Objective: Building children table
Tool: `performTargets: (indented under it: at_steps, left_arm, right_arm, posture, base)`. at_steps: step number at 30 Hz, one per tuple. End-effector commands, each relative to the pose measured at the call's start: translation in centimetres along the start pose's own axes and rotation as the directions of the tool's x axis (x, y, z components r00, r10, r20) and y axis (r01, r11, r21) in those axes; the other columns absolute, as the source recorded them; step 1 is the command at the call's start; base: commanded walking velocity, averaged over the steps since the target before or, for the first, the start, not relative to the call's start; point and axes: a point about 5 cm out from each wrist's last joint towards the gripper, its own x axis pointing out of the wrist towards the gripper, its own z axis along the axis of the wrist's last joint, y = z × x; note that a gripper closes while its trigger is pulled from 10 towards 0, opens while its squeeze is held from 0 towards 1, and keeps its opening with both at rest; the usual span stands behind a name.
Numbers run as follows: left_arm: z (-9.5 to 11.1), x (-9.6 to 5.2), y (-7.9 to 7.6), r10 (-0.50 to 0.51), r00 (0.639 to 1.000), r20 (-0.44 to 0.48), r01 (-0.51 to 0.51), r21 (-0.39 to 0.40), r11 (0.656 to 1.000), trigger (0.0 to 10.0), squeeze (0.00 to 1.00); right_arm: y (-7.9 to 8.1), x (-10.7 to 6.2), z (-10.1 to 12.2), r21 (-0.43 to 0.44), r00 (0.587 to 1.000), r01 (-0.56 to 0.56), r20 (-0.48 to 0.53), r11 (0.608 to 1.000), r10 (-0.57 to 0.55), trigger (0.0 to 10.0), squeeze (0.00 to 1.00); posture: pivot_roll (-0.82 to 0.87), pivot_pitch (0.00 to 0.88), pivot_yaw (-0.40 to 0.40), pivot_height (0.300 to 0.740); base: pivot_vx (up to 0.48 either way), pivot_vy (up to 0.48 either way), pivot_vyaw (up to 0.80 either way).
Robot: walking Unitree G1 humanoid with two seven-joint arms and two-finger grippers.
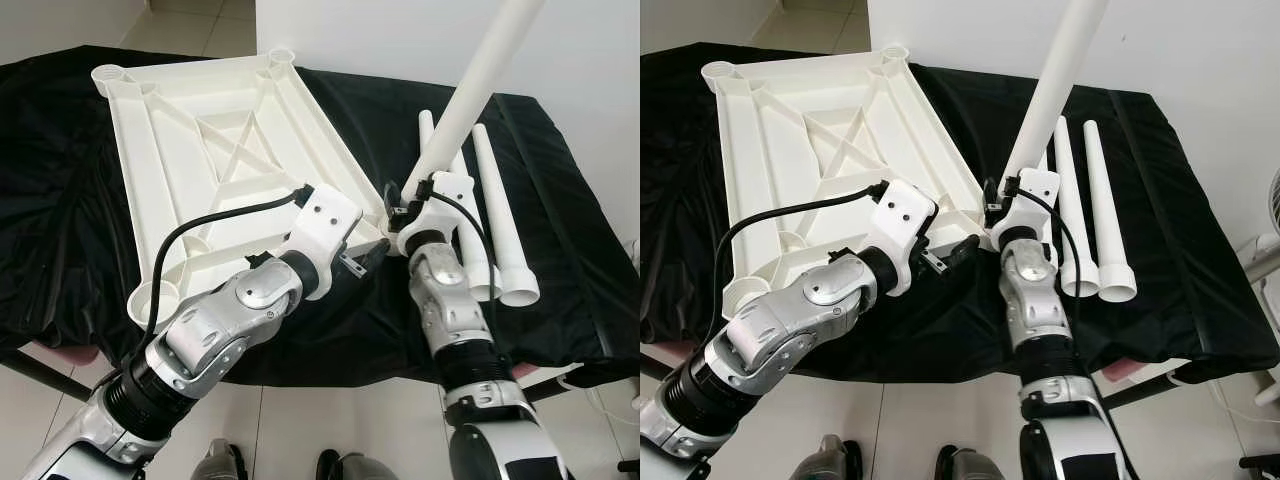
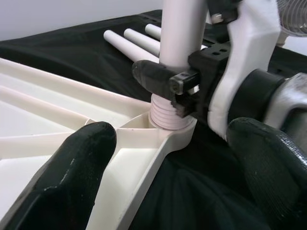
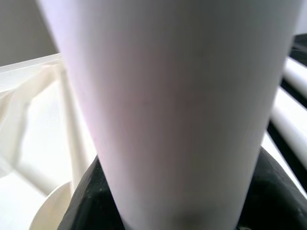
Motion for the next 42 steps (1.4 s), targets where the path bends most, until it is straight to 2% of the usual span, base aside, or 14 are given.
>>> performTargets:
  at_steps: [1,3,6,7,9,12,13,26,27,28,29,38,41,42]
  left_arm:
    - [0.0,-0.3,-1.4,-0.223,0.975,-0.006,0.223,-0.004,0.975,10.0,0.00]
    - [-0.1,-0.3,-1.4,-0.220,0.975,-0.007,0.220,-0.005,0.975,10.0,0.00]
    - [-0.1,-0.3,-1.4,-0.220,0.976,-0.007,0.220,-0.006,0.976,10.0,0.00]
    - [-0.1,-0.3,-1.4,-0.220,0.976,-0.007,0.220,-0.006,0.976,10.0,0.00]
    - [-0.1,-0.2,-1.4,-0.220,0.976,-0.006,0.220,-0.007,0.976,10.0,0.00]
    - [-0.1,-0.2,-1.4,-0.220,0.976,-0.006,0.219,-0.007,0.976,10.0,0.00]
    - [-0.1,-0.2,-1.4,-0.218,0.976,-0.005,0.218,-0.007,0.976,10.0,0.00]
    - [0.1,-0.1,-1.5,-0.217,0.976,0.003,0.217,-0.010,0.976,10.0,0.00]
    - [0.1,-0.1,-1.5,-0.218,0.976,0.002,0.218,-0.010,0.976,10.0,0.00]
    - [0.1,-0.1,-1.5,-0.218,0.976,0.002,0.218,-0.011,0.976,10.0,0.00]
    - [0.0,-0.1,-1.5,-0.221,0.975,0.000,0.221,-0.010,0.975,10.0,0.00]
    - [-0.6,-0.7,-1.8,-0.266,0.964,-0.019,0.266,-0.011,0.964,10.0,0.00]
    - [-0.6,-0.9,-1.8,-0.271,0.962,-0.022,0.271,-0.013,0.962,10.0,0.00]
    - [-1.1,-1.3,-1.8,-0.281,0.959,-0.036,0.280,-0.020,0.960,10.0,0.00]
  right_arm:
    - [-0.7,-0.3,-1.9,0.008,0.994,0.055,-0.094,0.998,-0.054,10.0,0.00]
    - [-0.1,-0.4,-2.1,0.011,0.985,0.137,-0.103,0.990,-0.135,10.0,0.00]
    - [0.4,-0.5,-2.1,0.014,0.981,0.168,-0.102,0.986,-0.166,10.0,0.00]
    - [0.4,-0.5,-2.1,0.014,0.981,0.168,-0.102,0.986,-0.166,10.0,0.00]
    - [2.2,-0.7,-1.8,0.027,0.989,0.126,-0.082,0.992,-0.123,10.0,0.00]
    - [2.8,-0.8,-1.7,0.035,0.992,0.101,-0.074,0.994,-0.098,10.0,0.00]
    - [3.1,-0.9,-1.6,0.045,0.995,0.076,-0.062,0.996,-0.073,10.0,1.00]
    - [1.5,-0.3,-0.3,0.077,0.999,-0.023,0.040,0.997,0.020,10.0,1.00]
    - [1.2,-0.2,-0.1,0.069,0.998,-0.033,0.051,0.997,0.030,10.0,0.12]
    - [1.1,-0.2,0.0,0.062,0.998,-0.039,0.059,0.997,0.035,10.0,0.12]
    - [0.7,-0.1,0.3,0.061,0.996,-0.063,0.073,0.996,0.058,10.0,0.00]
    - [-1.4,-0.3,1.4,0.046,0.959,-0.265,0.118,0.963,0.258,10.0,0.00]
    - [-1.7,-0.3,1.5,0.037,0.952,-0.290,0.118,0.956,0.284,10.0,0.00]
    - [-2.2,-0.4,1.7,0.008,0.922,-0.376,0.105,0.927,0.373,10.0,0.00]
  posture:
    - [0.13,0.171,-0.075,0.740]
    - [0.13,0.171,-0.075,0.740]
    - [0.13,0.171,-0.075,0.740]
    - [0.13,0.171,-0.075,0.740]
    - [0.13,0.173,-0.075,0.740]
    - [0.13,0.173,-0.075,0.740]
    - [0.13,0.173,-0.080,0.740]
    - [0.13,0.175,-0.081,0.740]
    - [0.13,0.175,-0.081,0.740]
    - [0.13,0.175,-0.081,0.740]
    - [0.13,0.175,-0.081,0.740]
    - [0.12,0.172,-0.087,0.740]
    - [0.12,0.172,-0.087,0.740]
    - [0.11,0.165,-0.094,0.740]
  base:
    - [0.000,0.000,0.00]
    - [0.000,0.000,0.00]
    - [0.000,0.000,0.00]
    - [0.000,0.000,0.00]
    - [0.000,0.000,0.00]
    - [0.000,0.000,0.00]
    - [0.000,0.000,0.00]
    - [0.000,0.000,0.00]
    - [0.000,0.000,0.00]
    - [0.000,0.000,0.00]
    - [0.000,0.000,0.00]
    - [0.000,0.000,0.00]
    - [0.000,0.000,0.00]
    - [0.000,0.000,0.00]
